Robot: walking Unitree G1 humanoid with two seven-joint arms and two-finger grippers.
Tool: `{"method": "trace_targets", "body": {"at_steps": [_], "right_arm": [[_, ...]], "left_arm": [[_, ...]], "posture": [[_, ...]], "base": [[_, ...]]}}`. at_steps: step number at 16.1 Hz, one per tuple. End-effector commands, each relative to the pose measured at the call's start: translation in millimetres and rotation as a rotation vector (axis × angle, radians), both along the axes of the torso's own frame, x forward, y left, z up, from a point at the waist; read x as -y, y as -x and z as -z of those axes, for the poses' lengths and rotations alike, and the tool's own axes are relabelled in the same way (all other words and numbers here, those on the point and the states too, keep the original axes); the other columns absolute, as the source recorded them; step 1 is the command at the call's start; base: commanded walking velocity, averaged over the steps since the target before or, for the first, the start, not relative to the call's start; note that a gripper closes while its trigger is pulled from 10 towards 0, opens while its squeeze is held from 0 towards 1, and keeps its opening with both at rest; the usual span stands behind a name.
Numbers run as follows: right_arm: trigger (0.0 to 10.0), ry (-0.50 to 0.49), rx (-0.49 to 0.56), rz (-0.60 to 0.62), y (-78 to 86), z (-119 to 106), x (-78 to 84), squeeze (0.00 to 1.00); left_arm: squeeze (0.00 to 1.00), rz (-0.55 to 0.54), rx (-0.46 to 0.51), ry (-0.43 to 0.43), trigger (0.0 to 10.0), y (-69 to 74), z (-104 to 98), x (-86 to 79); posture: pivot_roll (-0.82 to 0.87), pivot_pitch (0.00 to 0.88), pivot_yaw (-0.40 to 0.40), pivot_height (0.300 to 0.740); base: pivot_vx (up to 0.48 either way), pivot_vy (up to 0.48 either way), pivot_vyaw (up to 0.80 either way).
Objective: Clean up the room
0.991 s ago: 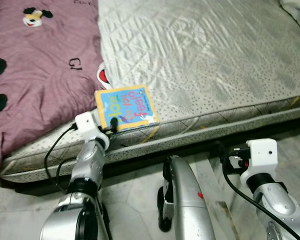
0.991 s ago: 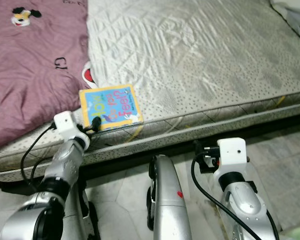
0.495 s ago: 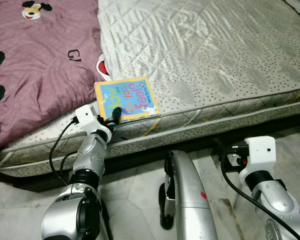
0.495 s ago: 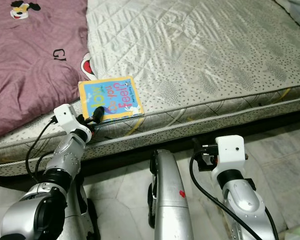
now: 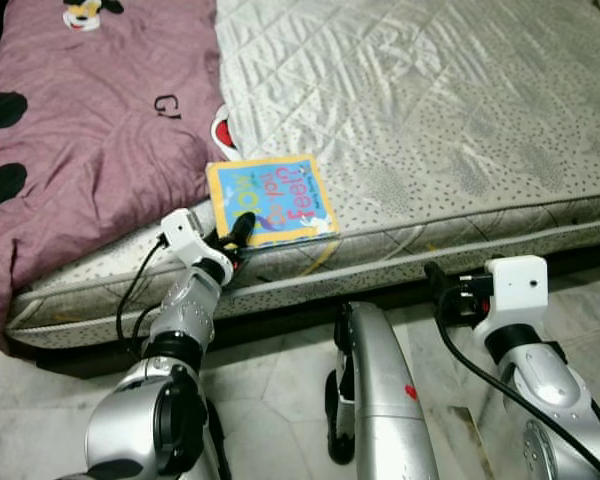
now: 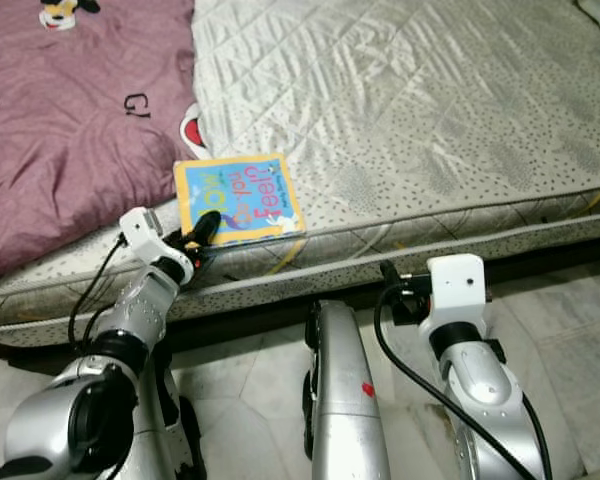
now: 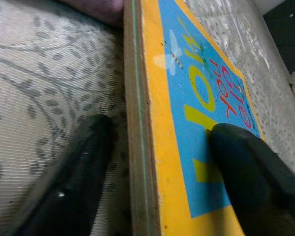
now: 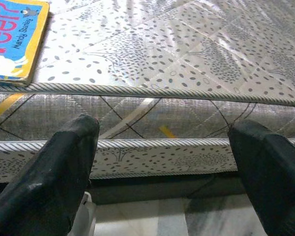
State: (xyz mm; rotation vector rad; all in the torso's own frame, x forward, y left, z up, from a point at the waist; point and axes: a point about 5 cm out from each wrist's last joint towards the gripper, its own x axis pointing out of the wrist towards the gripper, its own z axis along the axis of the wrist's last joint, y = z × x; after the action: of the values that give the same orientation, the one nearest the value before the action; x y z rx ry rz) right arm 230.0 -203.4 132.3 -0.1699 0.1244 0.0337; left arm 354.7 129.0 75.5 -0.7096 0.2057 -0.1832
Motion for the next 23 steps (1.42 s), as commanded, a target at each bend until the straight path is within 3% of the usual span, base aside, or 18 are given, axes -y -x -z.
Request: {"method": "trace_targets", "body": {"at_steps": [1, 8, 16, 19, 22, 23], "right_arm": [[10.0, 0.005, -0.010, 0.009, 0.7, 3.3, 1.6, 0.00], [10.0, -0.001, 0.025, -0.006, -13.1, 4.1, -8.0, 0.00], [10.0, -0.011, 0.079, 0.001, -33.1, 1.9, -13.5, 0.00], [10.0, -0.022, 0.091, -0.008, -40.7, 2.1, -18.6, 0.00], [10.0, -0.041, 0.117, -0.039, -56.7, 1.6, -28.5, 0.00], [10.0, -0.057, 0.130, -0.057, -63.9, 0.3, -34.7, 0.00]], "left_arm": [[0.00, 0.058, -0.110, 0.055, 0.0, 10.6, 19.5, 15.4], [0.00, 0.066, -0.110, 0.117, 0.0, 3.7, 11.5, 9.0], [0.00, 0.039, -0.075, 0.101, 0.0, -6.3, -2.5, 2.3], [0.00, -0.003, -0.071, 0.038, 0.0, -10.3, -7.2, -7.0], [0.00, -0.066, 0.024, -0.084, 0.0, -20.8, -28.5, -23.2], [0.00, -0.085, 0.095, -0.148, 0.0, -25.9, -42.9, -28.3]], "posture": [[-0.22, 0.211, -0.051, 0.484], [-0.19, 0.175, -0.037, 0.484], [-0.15, 0.132, -0.014, 0.484], [-0.12, 0.108, -0.012, 0.484], [-0.08, 0.061, -0.013, 0.484], [-0.07, 0.047, -0.009, 0.484]], "base": [[0.000, 0.000, 0.00], [0.000, 0.000, 0.00], [0.000, 0.000, 0.00], [0.000, 0.000, 0.00], [0.000, 0.000, 0.00], [0.000, 0.000, 0.00]]}}
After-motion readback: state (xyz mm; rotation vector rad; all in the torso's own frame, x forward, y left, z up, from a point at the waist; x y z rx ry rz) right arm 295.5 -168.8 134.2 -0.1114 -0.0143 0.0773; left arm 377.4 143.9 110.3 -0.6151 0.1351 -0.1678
